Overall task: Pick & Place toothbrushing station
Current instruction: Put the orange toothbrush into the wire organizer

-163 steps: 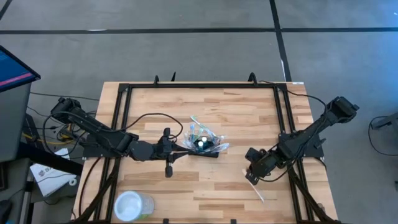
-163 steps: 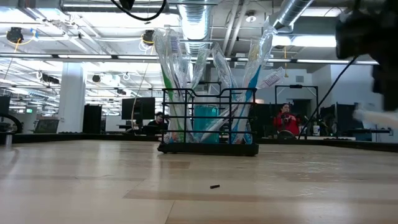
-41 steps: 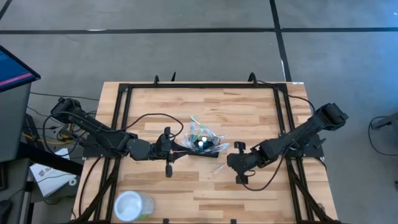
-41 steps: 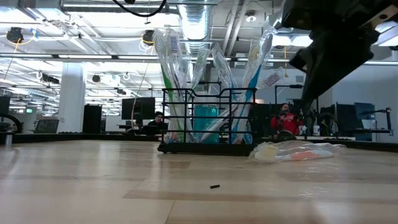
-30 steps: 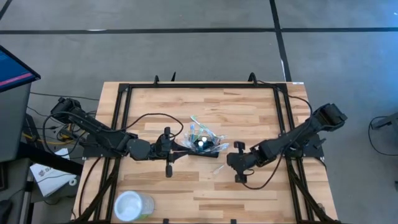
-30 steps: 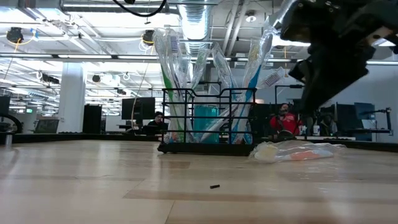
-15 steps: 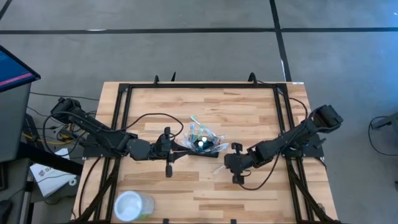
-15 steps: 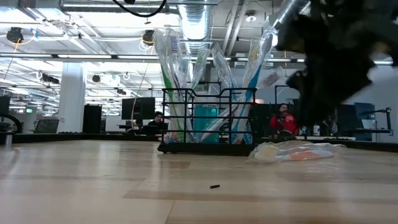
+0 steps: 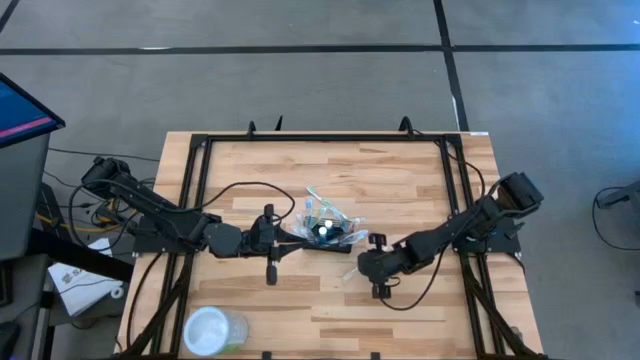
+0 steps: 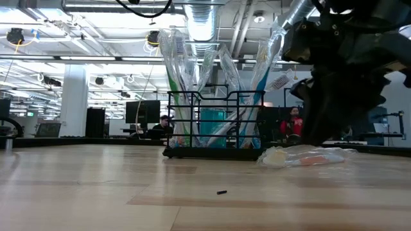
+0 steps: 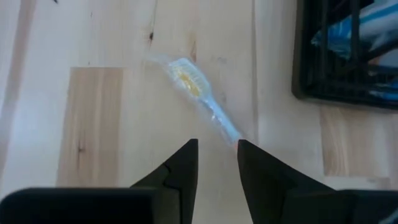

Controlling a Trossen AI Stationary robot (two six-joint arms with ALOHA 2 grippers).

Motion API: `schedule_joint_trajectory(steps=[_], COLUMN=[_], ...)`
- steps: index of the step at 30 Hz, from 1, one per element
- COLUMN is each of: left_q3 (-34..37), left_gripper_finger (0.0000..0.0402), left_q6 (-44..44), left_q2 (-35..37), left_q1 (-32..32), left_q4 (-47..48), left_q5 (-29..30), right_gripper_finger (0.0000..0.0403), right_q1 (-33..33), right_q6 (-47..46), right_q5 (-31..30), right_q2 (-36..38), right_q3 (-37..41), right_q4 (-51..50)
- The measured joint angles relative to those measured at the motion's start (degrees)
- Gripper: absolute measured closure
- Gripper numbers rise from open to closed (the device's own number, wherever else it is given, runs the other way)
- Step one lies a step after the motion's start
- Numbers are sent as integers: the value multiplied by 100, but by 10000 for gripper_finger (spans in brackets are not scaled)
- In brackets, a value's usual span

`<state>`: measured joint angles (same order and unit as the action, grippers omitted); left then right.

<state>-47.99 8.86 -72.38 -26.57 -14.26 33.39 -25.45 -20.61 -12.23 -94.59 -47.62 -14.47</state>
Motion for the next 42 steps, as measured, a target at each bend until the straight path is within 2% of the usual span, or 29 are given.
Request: schedule_joint_trajectory(steps=[7,24,38,42], left_q3=[0,0,0,0], left_gripper_finger=[372,372,372,372], left_q6=[0,17,15,15], left_q2=[0,0,0,0], left_q1=[1,1,2,2], left_q4=[-2,-2,-14,-15], left_q5=[0,1,2,2], right_gripper_finger=[298,298,298,288], right_q1=[12,-98,-109,-111], right_q6=[195,412,582,611], right_q5=[-372,-286,-452,-464], right_q2=[-29,-39,-45,-45], right_q3=[4,2,2,2], right_q4=[-12,39,45,51])
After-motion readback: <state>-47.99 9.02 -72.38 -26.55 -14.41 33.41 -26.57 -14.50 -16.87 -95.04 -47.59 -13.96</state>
